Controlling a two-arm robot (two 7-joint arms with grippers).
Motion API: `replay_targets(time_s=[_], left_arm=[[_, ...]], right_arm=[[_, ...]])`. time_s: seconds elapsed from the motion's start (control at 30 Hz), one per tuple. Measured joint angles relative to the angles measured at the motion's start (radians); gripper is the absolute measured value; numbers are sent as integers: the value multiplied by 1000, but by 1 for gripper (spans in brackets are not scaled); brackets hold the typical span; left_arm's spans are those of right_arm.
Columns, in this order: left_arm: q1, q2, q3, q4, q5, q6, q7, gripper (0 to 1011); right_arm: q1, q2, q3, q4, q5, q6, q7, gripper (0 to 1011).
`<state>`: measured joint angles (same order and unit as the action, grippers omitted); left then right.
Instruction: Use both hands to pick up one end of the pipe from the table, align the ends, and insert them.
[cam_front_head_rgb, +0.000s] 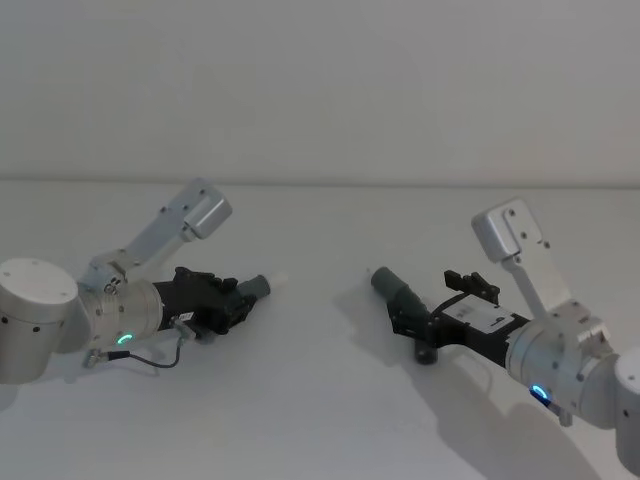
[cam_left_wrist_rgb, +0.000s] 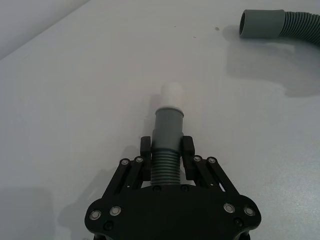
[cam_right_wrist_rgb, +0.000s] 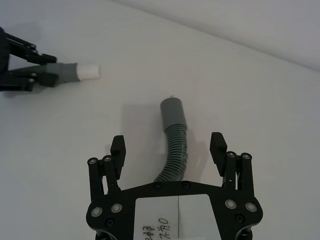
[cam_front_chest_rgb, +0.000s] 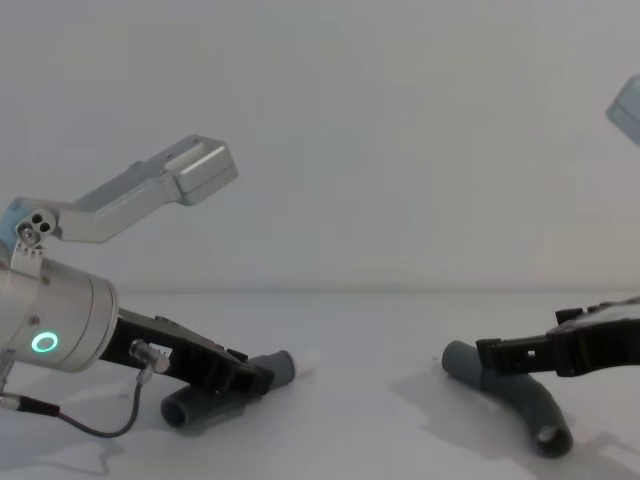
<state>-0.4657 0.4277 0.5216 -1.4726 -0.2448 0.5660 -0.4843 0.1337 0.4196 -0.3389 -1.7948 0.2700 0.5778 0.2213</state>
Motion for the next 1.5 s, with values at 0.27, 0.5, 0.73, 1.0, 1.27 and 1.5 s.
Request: replay_targets(time_s=[0.27,0.5,0.73,1.0,1.27,1.5], left_arm=[[0,0,0,0,0,0,0,351],[0,0,0,0,0,0,0,351],[0,0,0,0,0,0,0,351],[0,0,0,0,0,0,0,351],[0,0,0,0,0,0,0,351],[0,0,0,0,0,0,0,351]], right_arm=[[29,-25,-3,41,-9,42,-15,1002],[54,-45,-7,86,-18,65,-21,1001],[73,-58,-14,120,-27,76,-21,1002],[85,-68,-21,147,-37,82,-19,1001],[95,-79,-25,165,-47,88,-16,1002],[100,-84,-26,174,-51,92,-15,963]])
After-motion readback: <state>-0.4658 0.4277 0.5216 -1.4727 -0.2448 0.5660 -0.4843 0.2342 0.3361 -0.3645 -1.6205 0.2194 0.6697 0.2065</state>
